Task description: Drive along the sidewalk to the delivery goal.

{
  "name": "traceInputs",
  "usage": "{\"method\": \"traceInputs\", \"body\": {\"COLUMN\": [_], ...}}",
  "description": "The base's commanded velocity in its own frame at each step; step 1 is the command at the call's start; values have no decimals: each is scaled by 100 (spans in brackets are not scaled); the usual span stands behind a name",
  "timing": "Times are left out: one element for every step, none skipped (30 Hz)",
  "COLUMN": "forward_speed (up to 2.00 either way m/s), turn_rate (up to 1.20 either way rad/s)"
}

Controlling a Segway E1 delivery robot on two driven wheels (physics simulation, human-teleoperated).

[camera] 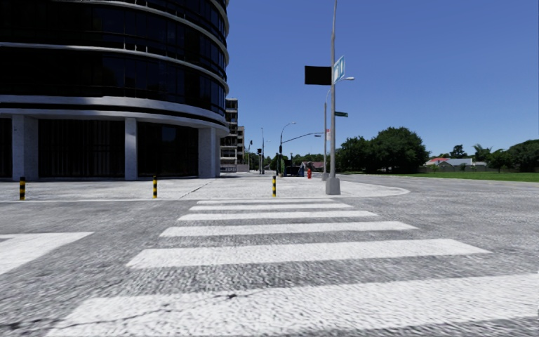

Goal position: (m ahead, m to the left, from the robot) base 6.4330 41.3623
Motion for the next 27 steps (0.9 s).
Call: {"method": "traceInputs", "body": {"forward_speed": [183,183,183,183,183,183,183,183,183,183,184,184,184,185,185,186,186,186,186,186,186,186,186,186,186,186,186], "turn_rate": [0,0,0,0,0,0,0,0,0,0,0,0,0,0,0,0,0,0,0,0,0,0,0,0,0,0,0]}}
